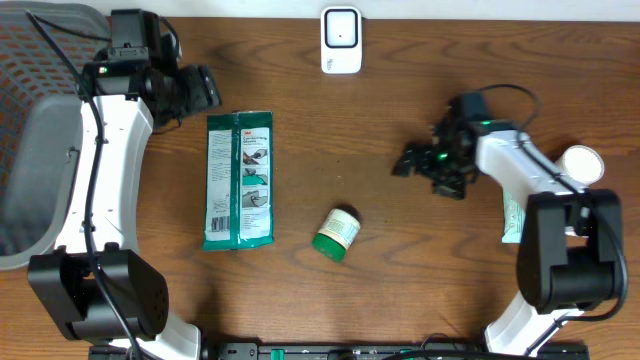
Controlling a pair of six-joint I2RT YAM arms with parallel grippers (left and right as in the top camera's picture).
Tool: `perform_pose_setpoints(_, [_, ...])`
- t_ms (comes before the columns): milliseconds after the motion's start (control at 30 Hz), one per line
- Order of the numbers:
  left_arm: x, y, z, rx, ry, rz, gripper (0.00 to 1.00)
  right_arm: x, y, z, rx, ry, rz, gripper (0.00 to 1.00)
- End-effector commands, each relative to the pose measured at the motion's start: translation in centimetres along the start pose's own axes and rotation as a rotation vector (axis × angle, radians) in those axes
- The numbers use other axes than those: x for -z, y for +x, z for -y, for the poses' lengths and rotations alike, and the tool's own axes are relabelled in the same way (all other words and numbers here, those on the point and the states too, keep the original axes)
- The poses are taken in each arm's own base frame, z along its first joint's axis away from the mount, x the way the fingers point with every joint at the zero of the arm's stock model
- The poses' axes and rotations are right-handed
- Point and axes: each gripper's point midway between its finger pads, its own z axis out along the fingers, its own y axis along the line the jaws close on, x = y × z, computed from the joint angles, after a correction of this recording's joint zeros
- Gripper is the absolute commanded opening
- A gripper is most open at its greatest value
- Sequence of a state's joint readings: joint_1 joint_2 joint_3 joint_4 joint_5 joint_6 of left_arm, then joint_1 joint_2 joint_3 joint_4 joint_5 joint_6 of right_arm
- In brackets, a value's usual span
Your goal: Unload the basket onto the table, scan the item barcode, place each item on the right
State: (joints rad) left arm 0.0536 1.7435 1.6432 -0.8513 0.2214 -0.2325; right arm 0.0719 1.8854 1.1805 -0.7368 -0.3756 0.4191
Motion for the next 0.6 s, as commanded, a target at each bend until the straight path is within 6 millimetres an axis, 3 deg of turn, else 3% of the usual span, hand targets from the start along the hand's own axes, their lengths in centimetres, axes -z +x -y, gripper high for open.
perform_pose_setpoints(0, [-0.1,-1.6,0.4,-0.011,0.017,0.064,0.81,2.4,-2.6,2.9,-0.036,0.051,0.092,0.99])
perform_pose_setpoints(100, [-0.1,-0.2,1.8,-0.006,0.105,-0.005,0.81,3.5,-3.8,5.7,-0.117,0.057,0.121,0.99])
perform_pose_setpoints(267, [0.1,3.3,2.3,0.041,0.139,-0.155,0.79,5.0,-5.0,10.0,-0.214,0.126,0.175,0.99])
perform_pose_setpoints(367, [0.3,5.3,3.3,0.04,0.16,-0.232,0.44,5.6,-5.3,11.5,-0.251,0.141,0.191,0.99])
perform_pose_setpoints(467, [0.6,8.0,4.1,-0.012,0.141,-0.324,0.35,5.9,-5.5,12.3,-0.271,0.142,0.198,0.99])
perform_pose_setpoints(567, [0.7,10.7,4.0,-0.062,0.05,-0.402,0.35,5.9,-5.5,12.4,-0.274,0.142,0.199,0.99])
